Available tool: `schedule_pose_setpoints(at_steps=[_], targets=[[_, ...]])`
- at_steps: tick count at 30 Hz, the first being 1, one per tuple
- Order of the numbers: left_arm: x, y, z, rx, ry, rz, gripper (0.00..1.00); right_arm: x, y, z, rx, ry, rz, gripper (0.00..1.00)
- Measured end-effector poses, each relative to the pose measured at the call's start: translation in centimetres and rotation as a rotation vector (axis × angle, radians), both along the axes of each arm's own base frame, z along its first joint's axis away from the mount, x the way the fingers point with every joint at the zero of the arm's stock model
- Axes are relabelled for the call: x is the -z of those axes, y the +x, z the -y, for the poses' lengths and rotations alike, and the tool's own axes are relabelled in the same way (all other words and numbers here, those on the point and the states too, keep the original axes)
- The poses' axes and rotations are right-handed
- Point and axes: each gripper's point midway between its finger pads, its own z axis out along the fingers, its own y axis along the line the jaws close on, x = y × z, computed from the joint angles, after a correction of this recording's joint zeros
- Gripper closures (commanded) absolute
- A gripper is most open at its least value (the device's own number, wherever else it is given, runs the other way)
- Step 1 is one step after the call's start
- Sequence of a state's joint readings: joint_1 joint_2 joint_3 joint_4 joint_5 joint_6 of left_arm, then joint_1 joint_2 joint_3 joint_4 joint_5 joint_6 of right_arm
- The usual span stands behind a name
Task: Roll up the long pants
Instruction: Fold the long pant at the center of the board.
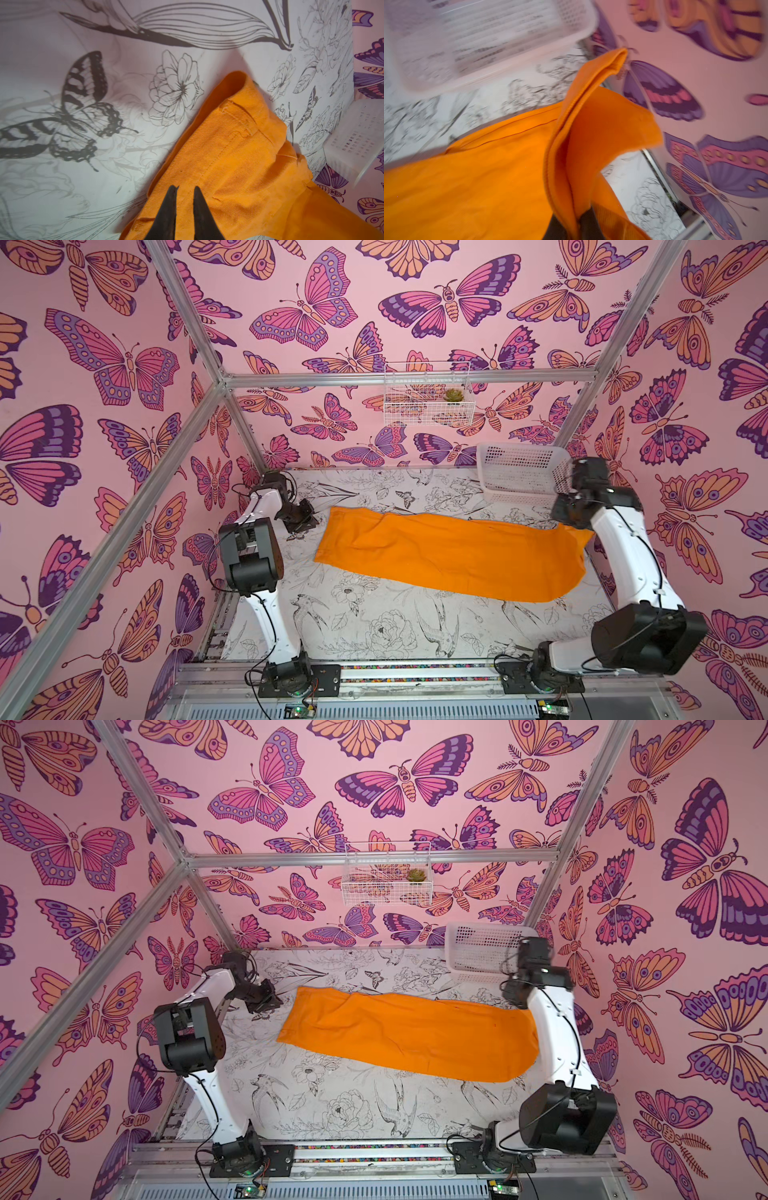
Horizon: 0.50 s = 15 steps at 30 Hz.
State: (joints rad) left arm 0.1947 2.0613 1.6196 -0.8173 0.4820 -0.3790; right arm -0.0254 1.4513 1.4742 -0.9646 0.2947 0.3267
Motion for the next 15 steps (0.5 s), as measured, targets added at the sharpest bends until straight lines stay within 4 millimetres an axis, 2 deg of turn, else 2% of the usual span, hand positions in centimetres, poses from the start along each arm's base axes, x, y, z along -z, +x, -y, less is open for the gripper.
schedule_pose_setpoints(at_steps=[5,8,11,15], targets=[[-0.5,0.5,0.3,-0.003,0.006,0.012,0.81,0.0,3.5,-13.9,-0.282,0.003,0.008,1.0],[0.0,0.1,0.4,-0.014,0.006,-0.004,0.81,-0.6,5.1,-21.6,-0.417,0.007,0.023,1.0],[1.1,-0.8,1.0,-0.004,0.018,-0.041,0.82,-1.2,6.5,-28.3,-0.52,0.049,0.054,1.0],[1.9,-1.5,1.9,0.016,0.025,-0.066,0.82,-1.5,8.1,-36.1,-0.635,0.098,0.088,1.0]])
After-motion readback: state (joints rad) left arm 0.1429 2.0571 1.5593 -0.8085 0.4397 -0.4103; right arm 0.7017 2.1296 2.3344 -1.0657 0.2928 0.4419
